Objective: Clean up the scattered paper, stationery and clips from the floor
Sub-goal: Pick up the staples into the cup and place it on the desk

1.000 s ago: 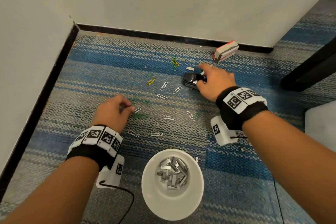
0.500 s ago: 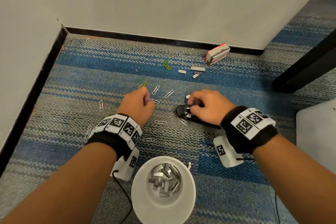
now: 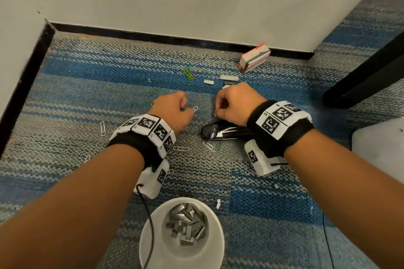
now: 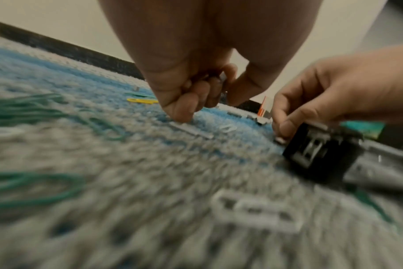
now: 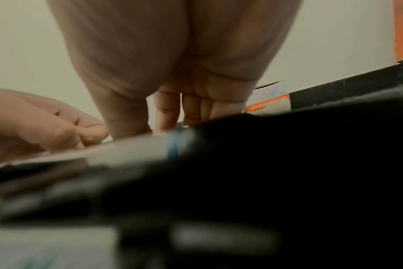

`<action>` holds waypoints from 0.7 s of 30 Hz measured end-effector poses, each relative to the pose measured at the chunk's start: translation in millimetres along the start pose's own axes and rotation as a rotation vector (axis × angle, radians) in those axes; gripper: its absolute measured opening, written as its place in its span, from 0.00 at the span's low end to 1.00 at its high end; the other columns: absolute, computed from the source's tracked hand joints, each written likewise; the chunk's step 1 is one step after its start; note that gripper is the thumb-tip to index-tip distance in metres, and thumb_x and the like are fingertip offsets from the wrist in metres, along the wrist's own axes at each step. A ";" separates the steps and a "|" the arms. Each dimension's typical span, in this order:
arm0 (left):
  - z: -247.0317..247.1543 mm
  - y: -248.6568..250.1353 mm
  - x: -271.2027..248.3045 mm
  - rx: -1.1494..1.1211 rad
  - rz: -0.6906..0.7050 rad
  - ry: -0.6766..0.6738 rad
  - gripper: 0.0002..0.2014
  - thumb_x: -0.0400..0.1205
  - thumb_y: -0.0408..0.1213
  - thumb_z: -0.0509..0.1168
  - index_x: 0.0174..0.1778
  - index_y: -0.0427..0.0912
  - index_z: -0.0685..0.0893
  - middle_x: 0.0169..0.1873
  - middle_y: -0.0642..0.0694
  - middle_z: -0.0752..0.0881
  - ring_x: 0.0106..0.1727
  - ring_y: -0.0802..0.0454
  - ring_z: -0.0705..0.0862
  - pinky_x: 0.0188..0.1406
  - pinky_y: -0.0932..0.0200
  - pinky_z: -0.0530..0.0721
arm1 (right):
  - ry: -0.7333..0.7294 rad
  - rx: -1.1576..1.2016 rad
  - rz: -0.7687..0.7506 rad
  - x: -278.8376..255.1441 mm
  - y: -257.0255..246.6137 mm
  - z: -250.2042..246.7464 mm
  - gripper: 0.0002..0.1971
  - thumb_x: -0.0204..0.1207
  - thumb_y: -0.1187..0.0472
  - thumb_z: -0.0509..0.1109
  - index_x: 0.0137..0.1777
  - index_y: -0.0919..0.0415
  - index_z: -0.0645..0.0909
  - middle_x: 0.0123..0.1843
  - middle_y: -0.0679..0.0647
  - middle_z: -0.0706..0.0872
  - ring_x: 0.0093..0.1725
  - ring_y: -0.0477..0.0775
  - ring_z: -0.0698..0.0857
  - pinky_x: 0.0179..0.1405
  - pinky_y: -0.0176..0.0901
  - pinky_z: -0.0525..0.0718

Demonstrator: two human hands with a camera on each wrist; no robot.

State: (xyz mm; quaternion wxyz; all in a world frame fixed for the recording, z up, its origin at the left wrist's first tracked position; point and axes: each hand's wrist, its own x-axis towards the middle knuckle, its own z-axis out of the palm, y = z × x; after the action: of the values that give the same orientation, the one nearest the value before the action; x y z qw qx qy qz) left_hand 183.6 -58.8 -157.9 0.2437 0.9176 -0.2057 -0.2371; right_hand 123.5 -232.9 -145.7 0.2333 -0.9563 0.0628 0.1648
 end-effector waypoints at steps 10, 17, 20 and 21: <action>-4.7 29.9 46.0 0.060 0.112 0.098 0.08 0.77 0.43 0.68 0.40 0.48 0.75 0.25 0.51 0.74 0.34 0.47 0.77 0.35 0.56 0.72 | -0.016 0.043 -0.119 9.4 5.4 -8.6 0.02 0.67 0.60 0.73 0.40 0.55 0.84 0.36 0.49 0.85 0.39 0.51 0.82 0.43 0.40 0.81; 6.9 31.6 63.0 0.169 0.100 0.016 0.18 0.79 0.45 0.66 0.66 0.56 0.79 0.50 0.41 0.88 0.53 0.40 0.84 0.54 0.50 0.83 | 0.150 0.297 0.146 21.0 45.9 -22.6 0.08 0.79 0.63 0.59 0.54 0.54 0.77 0.47 0.56 0.81 0.46 0.56 0.77 0.43 0.38 0.70; 6.8 34.7 62.4 0.143 0.088 0.058 0.08 0.78 0.45 0.68 0.52 0.51 0.85 0.31 0.52 0.82 0.45 0.42 0.84 0.42 0.55 0.79 | 0.118 0.091 0.106 31.4 47.9 -18.9 0.13 0.80 0.60 0.59 0.63 0.57 0.75 0.57 0.63 0.83 0.55 0.64 0.81 0.53 0.46 0.78; 5.3 36.7 61.2 0.125 0.093 0.079 0.06 0.78 0.45 0.68 0.48 0.50 0.85 0.27 0.54 0.77 0.42 0.45 0.82 0.39 0.57 0.75 | 0.126 0.039 0.087 34.0 46.3 -17.4 0.13 0.79 0.61 0.60 0.63 0.57 0.75 0.57 0.64 0.83 0.56 0.66 0.81 0.54 0.49 0.80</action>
State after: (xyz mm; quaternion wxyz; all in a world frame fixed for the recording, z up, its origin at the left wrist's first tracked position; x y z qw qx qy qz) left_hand 220.2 -120.1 -162.5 0.2046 0.9291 -0.2529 -0.1760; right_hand 151.3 -283.4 -162.6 0.2402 -0.9564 0.1220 0.1131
